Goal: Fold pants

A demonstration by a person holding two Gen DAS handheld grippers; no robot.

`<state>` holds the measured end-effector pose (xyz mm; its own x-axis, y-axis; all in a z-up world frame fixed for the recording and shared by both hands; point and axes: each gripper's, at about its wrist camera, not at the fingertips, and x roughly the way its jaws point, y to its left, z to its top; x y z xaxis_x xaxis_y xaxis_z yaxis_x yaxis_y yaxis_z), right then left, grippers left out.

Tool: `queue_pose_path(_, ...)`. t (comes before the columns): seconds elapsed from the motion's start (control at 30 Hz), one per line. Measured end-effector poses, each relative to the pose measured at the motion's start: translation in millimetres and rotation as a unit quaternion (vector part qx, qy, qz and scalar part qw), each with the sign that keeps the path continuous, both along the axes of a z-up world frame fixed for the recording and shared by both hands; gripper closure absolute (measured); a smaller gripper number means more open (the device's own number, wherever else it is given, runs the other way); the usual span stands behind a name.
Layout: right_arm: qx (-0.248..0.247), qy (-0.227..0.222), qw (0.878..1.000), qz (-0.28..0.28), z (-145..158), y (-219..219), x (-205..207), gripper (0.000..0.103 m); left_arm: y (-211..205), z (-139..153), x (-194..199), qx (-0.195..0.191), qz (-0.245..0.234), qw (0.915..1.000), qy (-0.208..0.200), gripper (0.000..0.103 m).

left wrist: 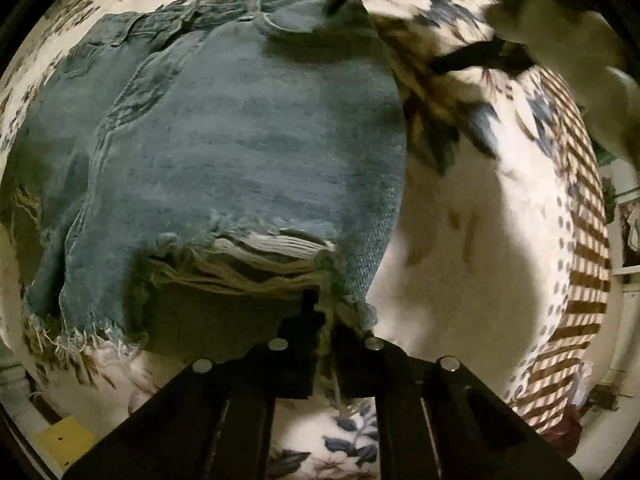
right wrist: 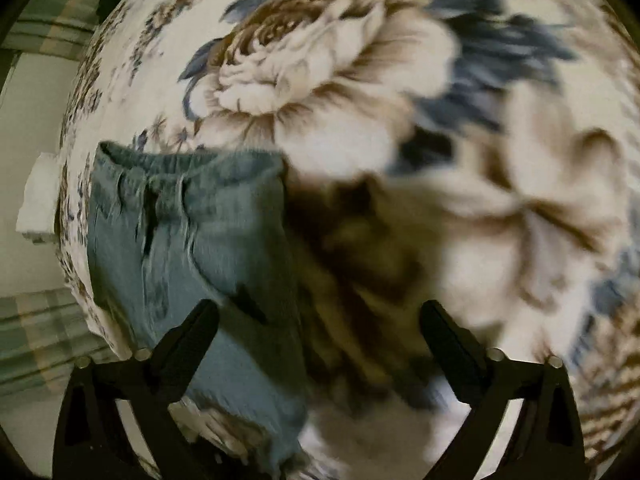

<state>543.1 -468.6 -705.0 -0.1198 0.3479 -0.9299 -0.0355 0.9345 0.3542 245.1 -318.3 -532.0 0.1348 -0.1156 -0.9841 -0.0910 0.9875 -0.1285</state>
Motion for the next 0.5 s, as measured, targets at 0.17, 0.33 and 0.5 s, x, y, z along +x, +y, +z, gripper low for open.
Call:
queue_pose_path(0.17, -0.032, -0.027, 0.999, -0.013, 9, 16, 10, 0.096, 33, 32, -1, -0.026, 0.035, 0.9987, -0.025, 0.099)
queue_pose_path(0.33, -0.048, -0.063, 0.997, -0.017, 56, 46, 6, 0.100, 86, 64, -3, -0.043, 0.069, 0.9952, -0.055, 0.099)
queue_pose_path(0.5, -0.051, -0.095, 0.994, -0.006, 107, 94, 4, 0.100, 131, 57, -17, -0.040, 0.108, 0.9892, -0.090, 0.099)
